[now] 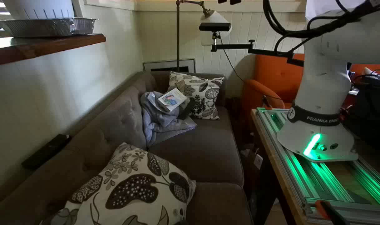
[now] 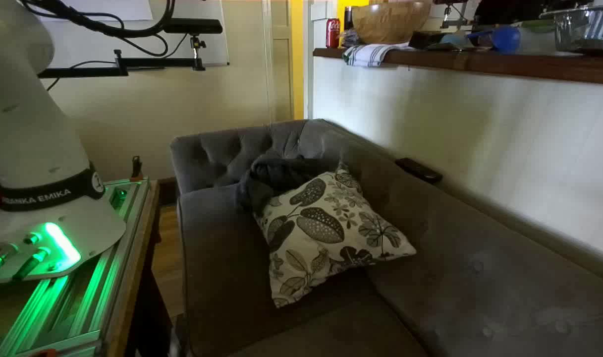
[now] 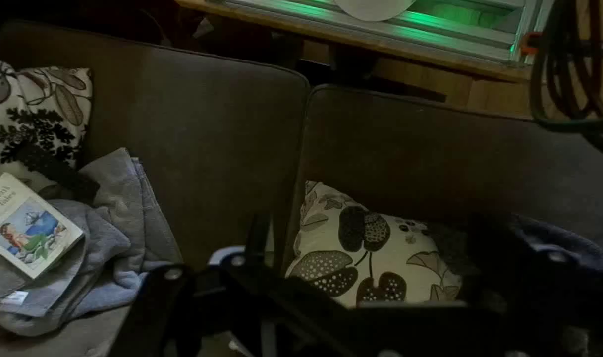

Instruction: Put the black remote on the right couch cushion

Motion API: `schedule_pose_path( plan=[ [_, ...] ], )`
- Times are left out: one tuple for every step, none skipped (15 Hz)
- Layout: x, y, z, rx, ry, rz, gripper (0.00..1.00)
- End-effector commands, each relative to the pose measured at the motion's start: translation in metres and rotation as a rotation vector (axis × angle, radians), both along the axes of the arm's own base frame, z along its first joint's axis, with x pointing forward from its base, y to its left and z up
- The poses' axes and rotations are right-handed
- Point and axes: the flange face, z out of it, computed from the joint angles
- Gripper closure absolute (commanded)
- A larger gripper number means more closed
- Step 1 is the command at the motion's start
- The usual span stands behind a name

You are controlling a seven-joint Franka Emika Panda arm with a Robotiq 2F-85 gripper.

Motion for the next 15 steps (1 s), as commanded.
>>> schedule_pose_path(
  plan=[
    [0.0, 0.0, 0.001, 0.0, 0.001, 0.0, 0.0],
    [0.0, 0.0, 0.001, 0.0, 0.001, 0.0, 0.0],
    [0.0, 0.0, 0.001, 0.0, 0.001, 0.0, 0.0],
    [0.0, 0.0, 0.001, 0.0, 0.001, 0.0, 0.0],
    [0.0, 0.0, 0.001, 0.0, 0.001, 0.0, 0.0],
    [0.0, 0.0, 0.001, 0.0, 0.001, 0.0, 0.0],
    [0.0, 0.0, 0.001, 0.0, 0.001, 0.0, 0.0],
    [0.011, 0.001, -0.003, 0.011, -0.035, 0.063, 0.0],
    [0.023, 0.003, -0.006, -0.001, -0.065, 0.102, 0.0],
    [0.035, 0.006, -0.008, -0.001, -0.101, 0.156, 0.0],
    [0.049, 0.011, -0.011, 0.006, -0.132, 0.218, 0.0],
    [0.062, 0.016, -0.016, 0.005, -0.157, 0.271, 0.0],
    [0.075, 0.021, -0.022, 0.006, -0.181, 0.325, 0.0],
    [0.09, 0.026, -0.031, 0.002, -0.198, 0.379, 0.0],
    [0.105, 0.029, -0.04, -0.01, -0.233, 0.429, 0.0]
  ],
)
